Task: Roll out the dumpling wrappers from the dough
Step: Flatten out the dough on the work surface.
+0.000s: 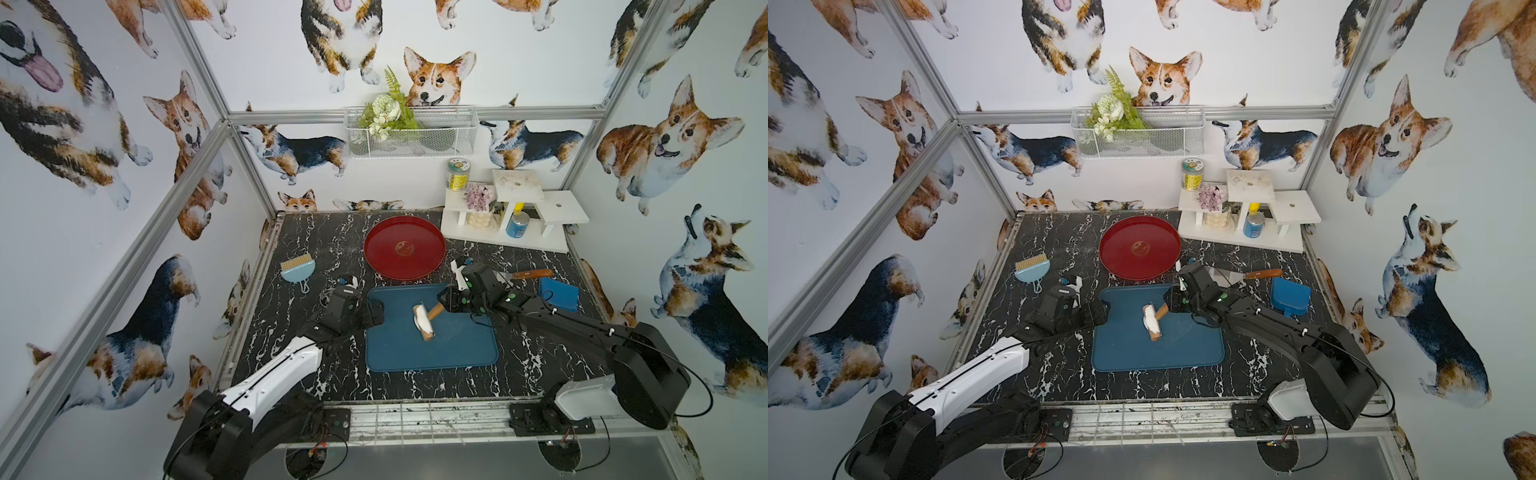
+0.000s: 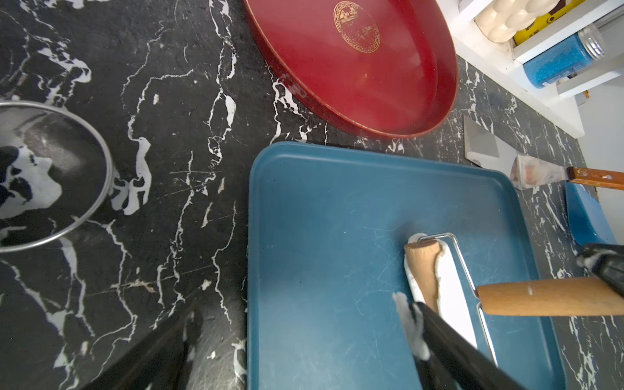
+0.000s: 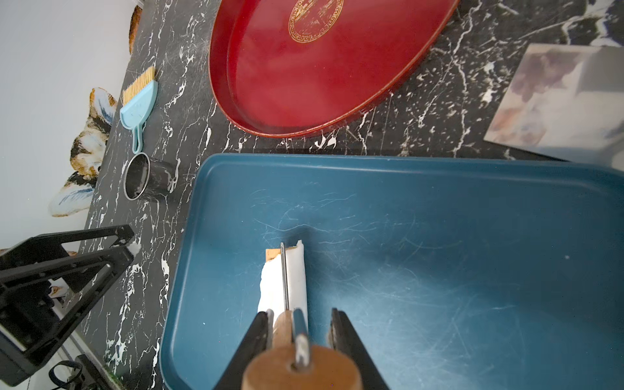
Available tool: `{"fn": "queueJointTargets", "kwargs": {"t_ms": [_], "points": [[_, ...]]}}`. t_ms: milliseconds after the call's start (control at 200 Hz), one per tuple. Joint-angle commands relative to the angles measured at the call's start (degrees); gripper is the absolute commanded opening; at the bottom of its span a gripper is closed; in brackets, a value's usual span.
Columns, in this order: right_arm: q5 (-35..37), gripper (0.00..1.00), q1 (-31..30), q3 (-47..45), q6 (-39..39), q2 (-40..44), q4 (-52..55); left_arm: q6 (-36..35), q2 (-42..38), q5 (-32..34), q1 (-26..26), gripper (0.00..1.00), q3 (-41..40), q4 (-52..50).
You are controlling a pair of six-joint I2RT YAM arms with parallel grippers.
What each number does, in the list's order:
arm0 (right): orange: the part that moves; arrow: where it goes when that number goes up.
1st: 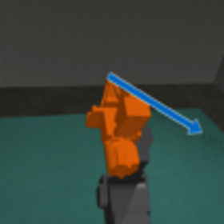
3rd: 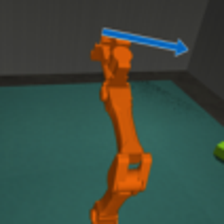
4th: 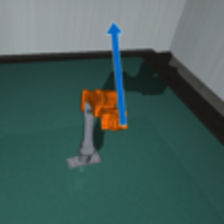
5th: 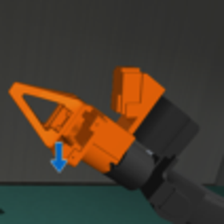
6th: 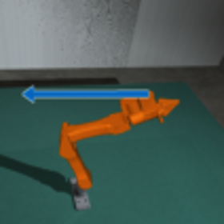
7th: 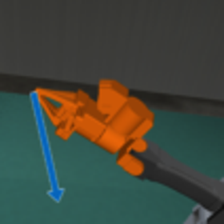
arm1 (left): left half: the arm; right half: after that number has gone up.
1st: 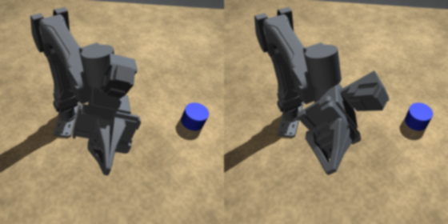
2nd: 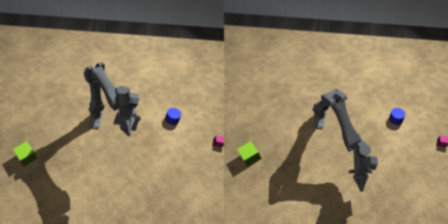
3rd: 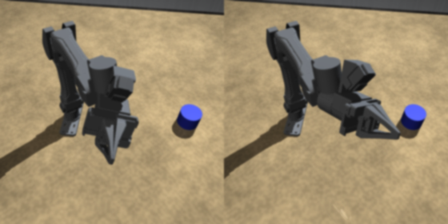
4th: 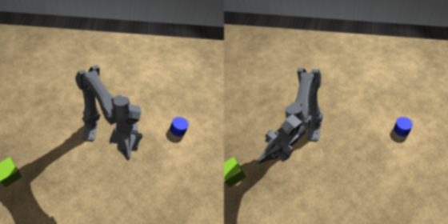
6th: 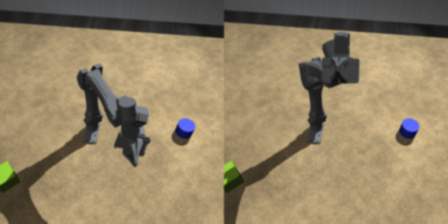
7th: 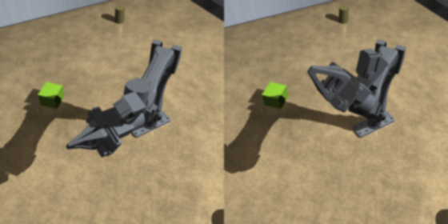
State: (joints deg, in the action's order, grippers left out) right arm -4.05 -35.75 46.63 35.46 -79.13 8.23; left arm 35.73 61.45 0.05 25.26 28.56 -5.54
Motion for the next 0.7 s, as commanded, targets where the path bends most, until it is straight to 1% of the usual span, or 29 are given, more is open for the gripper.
{"fn": "queueJointTargets", "kwargs": {"t_ms": [0,110,235,380,530,696], "points": [[8.49,0.0,2.48,-0.73,-5.98,0.03,17.52,-0.65,0.24,0.31,0.06,1.0,0.62,-0.59],[11.84,0.0,5.49,-0.8,-7.72,1.21,20.78,-0.66,0.56,0.24,0.06,1.0,0.71,-0.35],[16.37,0.0,6.24,-0.34,-8.94,1.5,24.22,-0.51,1.03,0.01,0.06,1.0,0.71,0.24],[15.98,0.0,6.34,-0.93,-9.55,1.88,24.37,-0.63,2.0,-0.25,0.06,1.0,1.05,0.68],[16.62,0.0,6.57,-1.76,-9.81,3.23,25.08,-0.66,1.35,-0.09,0.06,1.0,0.72,0.6],[14.88,0.0,6.57,-2.28,-9.53,3.9,24.43,-0.39,1.37,-0.21,0.06,1.0,0.34,0.92]]}}
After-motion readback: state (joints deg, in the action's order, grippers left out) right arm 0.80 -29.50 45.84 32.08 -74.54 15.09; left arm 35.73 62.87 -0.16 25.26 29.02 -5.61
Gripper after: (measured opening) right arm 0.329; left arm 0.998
